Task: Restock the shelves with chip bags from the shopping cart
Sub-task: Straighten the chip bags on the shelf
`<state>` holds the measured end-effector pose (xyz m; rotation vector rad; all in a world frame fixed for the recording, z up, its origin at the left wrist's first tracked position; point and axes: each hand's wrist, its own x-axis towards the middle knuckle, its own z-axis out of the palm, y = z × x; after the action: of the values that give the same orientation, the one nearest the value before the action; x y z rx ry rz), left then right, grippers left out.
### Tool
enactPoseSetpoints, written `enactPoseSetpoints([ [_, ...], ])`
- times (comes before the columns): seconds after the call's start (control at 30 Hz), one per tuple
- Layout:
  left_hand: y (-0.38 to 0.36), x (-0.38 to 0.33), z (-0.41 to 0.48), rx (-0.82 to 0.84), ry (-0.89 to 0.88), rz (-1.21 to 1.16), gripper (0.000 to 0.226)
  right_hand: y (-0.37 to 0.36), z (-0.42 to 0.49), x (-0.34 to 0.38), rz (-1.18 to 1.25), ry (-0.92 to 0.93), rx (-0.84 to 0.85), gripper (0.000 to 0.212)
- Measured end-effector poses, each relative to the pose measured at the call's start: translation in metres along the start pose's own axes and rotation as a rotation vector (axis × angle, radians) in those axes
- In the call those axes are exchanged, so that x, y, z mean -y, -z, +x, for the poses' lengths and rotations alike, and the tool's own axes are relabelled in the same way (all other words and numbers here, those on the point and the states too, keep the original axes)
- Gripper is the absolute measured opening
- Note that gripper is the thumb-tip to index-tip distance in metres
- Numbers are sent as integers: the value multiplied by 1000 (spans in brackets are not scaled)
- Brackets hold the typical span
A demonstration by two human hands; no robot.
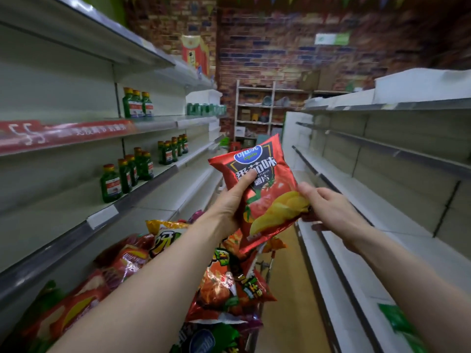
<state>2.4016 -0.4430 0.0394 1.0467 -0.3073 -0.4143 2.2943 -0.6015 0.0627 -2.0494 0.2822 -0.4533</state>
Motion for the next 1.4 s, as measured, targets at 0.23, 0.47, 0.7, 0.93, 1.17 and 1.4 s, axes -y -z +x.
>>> enactPoseSetpoints([
  [0.23, -50, 10, -5, 69, 18, 117, 90, 37, -45, -7, 31, 66, -41, 34],
  [0.47, -121, 20, -9, 175, 80, 231, 66, 99, -61, -21, -117, 7, -215, 44],
  [0.7, -232, 51, -8, 418, 144, 348, 44, 181, -80, -38, -26, 52, -379, 48],
  [0.93, -338, 91, 0, 469, -86, 384, 93, 269, -99, -70, -117, -9, -556, 80],
  [1.17, -437, 124, -1, 684, -77, 414, 86, 349, -131, -88, -202, -101, -720, 84],
  [1.4, -530, 159, -18, 844, -24, 394, 62, 417, -167, -102, -335, -219, -907, 80],
])
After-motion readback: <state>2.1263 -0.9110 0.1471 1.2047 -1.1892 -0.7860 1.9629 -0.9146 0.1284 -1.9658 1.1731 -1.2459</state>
